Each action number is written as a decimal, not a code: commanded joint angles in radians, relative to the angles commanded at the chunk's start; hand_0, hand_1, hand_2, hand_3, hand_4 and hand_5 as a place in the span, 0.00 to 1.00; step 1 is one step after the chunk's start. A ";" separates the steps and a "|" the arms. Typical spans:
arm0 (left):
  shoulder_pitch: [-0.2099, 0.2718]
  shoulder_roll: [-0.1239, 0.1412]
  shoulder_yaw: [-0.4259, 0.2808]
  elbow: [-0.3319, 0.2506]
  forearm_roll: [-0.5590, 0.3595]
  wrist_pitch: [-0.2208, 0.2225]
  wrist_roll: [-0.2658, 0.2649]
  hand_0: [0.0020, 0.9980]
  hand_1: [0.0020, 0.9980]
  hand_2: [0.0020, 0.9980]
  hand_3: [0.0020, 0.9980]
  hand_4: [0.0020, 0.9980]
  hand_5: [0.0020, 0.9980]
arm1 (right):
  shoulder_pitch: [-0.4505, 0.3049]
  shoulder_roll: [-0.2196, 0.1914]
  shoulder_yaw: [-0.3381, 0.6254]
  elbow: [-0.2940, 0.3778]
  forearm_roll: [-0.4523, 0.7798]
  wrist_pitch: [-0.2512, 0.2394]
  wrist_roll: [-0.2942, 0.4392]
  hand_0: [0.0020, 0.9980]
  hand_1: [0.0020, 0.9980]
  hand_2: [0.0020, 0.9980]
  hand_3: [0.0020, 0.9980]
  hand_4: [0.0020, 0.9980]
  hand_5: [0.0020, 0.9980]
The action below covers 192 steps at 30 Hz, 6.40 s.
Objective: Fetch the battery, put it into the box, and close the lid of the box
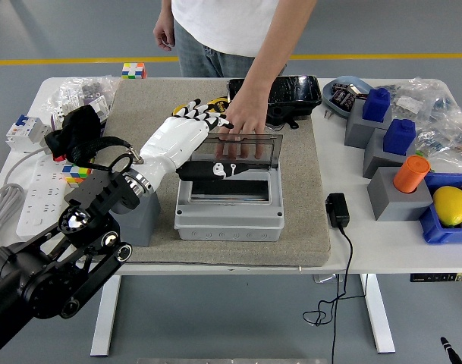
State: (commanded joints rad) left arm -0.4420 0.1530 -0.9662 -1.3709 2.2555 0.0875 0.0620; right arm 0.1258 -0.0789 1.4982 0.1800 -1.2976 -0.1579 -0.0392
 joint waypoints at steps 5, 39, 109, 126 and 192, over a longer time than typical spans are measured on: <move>-0.004 0.003 -0.015 0.005 0.008 -0.034 0.016 1.00 0.97 0.89 0.85 1.00 1.00 | 0.000 -0.001 0.006 0.000 -0.004 -0.001 -0.002 0.81 0.76 0.76 0.80 1.00 1.00; 0.037 0.093 0.099 -0.225 -0.051 -0.099 0.060 1.00 0.81 0.71 0.74 1.00 1.00 | -0.002 -0.005 0.007 0.000 -0.005 -0.002 -0.002 0.80 0.76 0.76 0.80 1.00 1.00; 0.019 0.129 0.180 -0.221 -0.119 -0.077 0.028 1.00 0.84 0.75 0.76 1.00 1.00 | 0.001 -0.009 0.014 0.000 -0.011 -0.004 -0.004 0.80 0.76 0.76 0.80 1.00 1.00; 0.017 0.137 0.204 -0.228 -0.125 -0.058 0.018 1.00 0.83 0.75 0.77 1.00 1.00 | 0.005 -0.009 0.017 0.000 -0.012 -0.004 -0.004 0.80 0.76 0.76 0.80 1.00 1.00; 0.067 0.003 -0.285 0.044 -0.735 0.042 -0.331 1.00 1.00 1.00 1.00 1.00 1.00 | 0.008 0.012 0.055 0.000 -0.045 -0.006 -0.013 0.80 0.76 0.76 0.80 1.00 1.00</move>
State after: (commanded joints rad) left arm -0.3747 0.1559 -1.2516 -1.3268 1.5209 0.1297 -0.2688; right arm 0.1336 -0.0670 1.5536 0.1800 -1.3423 -0.1638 -0.0520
